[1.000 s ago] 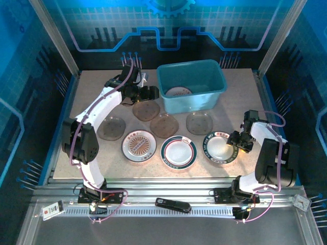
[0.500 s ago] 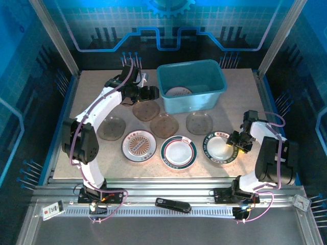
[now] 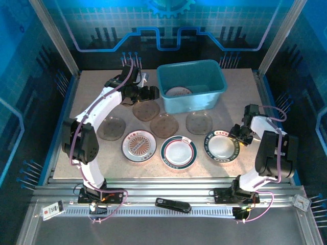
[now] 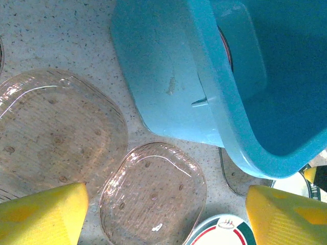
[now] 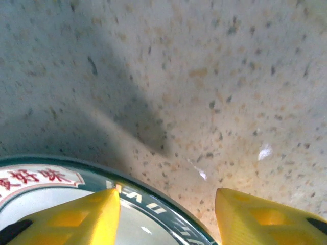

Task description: Place the plates into the plastic bin on the countertop

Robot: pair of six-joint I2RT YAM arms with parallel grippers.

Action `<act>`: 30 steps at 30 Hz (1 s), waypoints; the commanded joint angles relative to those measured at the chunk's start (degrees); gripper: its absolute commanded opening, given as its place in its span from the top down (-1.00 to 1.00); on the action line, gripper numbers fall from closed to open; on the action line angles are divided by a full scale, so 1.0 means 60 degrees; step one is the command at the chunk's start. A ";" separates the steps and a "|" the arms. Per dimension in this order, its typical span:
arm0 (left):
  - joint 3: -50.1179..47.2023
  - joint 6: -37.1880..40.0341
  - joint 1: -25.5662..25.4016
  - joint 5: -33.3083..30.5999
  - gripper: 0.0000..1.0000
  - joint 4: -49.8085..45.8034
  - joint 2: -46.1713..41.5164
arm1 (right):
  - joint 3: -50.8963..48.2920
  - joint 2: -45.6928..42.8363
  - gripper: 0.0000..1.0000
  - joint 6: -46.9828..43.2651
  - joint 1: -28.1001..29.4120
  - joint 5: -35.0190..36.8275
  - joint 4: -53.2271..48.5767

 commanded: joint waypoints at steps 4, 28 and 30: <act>-0.0107 0.0301 0.0072 0.0213 -0.63 -0.0053 -0.0056 | 0.0723 -0.0878 -0.06 0.0113 0.0314 0.0500 -0.0989; -0.0215 0.0345 0.0083 0.0202 -0.63 -0.0216 -0.0163 | -0.0338 0.0302 0.14 0.1754 0.2453 0.0675 0.0192; -0.0158 0.0345 0.0086 0.0171 -0.63 -0.0273 -0.0131 | -0.0098 0.0578 0.16 0.1595 0.2240 0.0735 0.0236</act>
